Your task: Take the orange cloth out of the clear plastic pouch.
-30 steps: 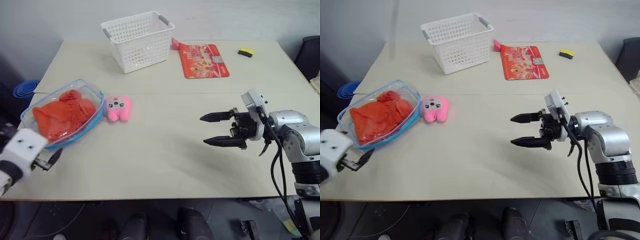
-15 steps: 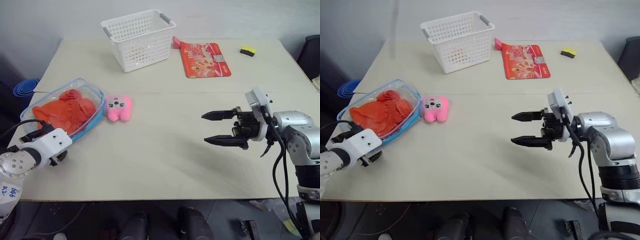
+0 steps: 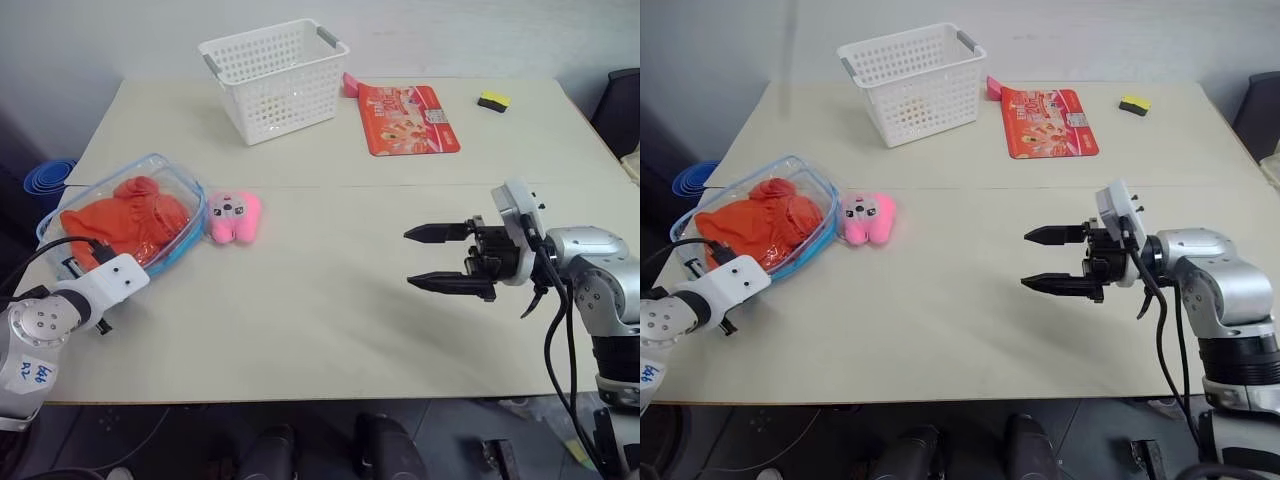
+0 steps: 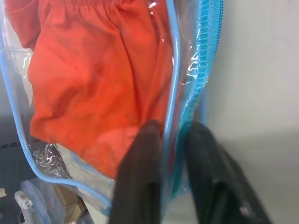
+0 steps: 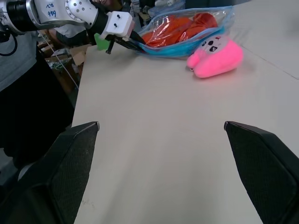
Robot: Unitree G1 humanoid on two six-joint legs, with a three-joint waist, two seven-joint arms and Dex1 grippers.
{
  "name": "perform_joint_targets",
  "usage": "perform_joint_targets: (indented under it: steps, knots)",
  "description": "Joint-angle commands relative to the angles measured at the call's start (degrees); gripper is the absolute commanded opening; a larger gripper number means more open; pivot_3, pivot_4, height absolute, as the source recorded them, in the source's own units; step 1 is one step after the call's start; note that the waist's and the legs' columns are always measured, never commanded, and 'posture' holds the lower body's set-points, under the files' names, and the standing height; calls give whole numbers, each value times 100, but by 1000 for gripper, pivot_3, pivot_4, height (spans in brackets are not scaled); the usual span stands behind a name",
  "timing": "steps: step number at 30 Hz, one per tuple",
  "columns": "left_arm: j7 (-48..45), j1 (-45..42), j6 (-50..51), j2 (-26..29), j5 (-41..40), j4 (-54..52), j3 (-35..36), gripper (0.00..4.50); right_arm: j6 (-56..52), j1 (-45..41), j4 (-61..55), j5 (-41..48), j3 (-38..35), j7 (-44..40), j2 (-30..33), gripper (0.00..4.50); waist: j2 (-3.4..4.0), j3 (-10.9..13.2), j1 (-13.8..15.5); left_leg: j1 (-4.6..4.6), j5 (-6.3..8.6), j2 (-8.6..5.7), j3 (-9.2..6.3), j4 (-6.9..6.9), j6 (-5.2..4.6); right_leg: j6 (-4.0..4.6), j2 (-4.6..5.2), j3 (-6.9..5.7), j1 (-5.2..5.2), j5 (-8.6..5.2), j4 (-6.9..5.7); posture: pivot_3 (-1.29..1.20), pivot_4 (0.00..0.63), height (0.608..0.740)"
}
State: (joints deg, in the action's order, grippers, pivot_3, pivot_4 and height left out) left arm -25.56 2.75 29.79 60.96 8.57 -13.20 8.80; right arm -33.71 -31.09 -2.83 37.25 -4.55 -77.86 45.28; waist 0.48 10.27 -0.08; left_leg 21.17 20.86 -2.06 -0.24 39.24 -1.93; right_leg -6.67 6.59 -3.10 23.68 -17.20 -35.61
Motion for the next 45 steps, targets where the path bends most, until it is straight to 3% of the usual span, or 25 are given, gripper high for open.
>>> perform_joint_targets:
  steps: [1,11,19,25,30,34,40,45]
  knots:
    - [-117,35,-355,21,160,-117,76,59,68,-14,-184,67,-169,6,119,4500,0,0,3,0,0,0,0,0,0,0,0,0,0,0,0,0,150,740]
    - [-759,-251,-2538,-190,54,-943,-282,59,336,26,281,-230,-365,1,410,4500,0,0,119,3,-1,-10,-4,5,-4,-1,9,-3,-3,1,4,0,150,740]
    - [-1377,-1249,-3860,-573,276,-788,-1402,59,413,466,305,-256,-799,153,729,4500,0,0,146,5,-3,-8,1,14,-6,-3,3,-16,-5,2,2,0,150,740]
    - [-1618,-2957,-4237,-1578,574,59,-2279,59,370,727,233,-222,-1181,365,942,4500,0,1,166,13,-7,-17,5,54,-15,-15,-14,-67,-12,8,-20,0,150,740]
    - [-1604,-4138,-3780,-2605,145,392,-2260,59,302,1076,60,-180,-1485,528,1020,4500,-4,3,165,20,-8,-19,3,75,-19,-23,-16,-67,-16,12,-24,0,150,740]
    - [-1499,-4600,-3472,-3192,-191,249,-2058,59,358,1474,56,-271,-1731,544,1170,4500,-4,3,165,23,-9,-20,2,78,-20,-25,-14,-66,-14,13,-26,0,150,740]
    - [-1601,-4175,-3824,-2570,1303,633,-2779,59,379,2094,241,-268,-2359,204,1725,4500,-2,3,132,10,-9,-12,19,73,-20,-25,-26,-55,-18,13,-25,0,150,740]
    - [-1616,-3592,-3380,-2668,2235,874,-3408,59,411,2372,351,-318,-2608,79,1939,4500,-2,3,160,3,-10,-11,23,78,-22,-27,-25,-45,-27,14,-25,0,150,740]
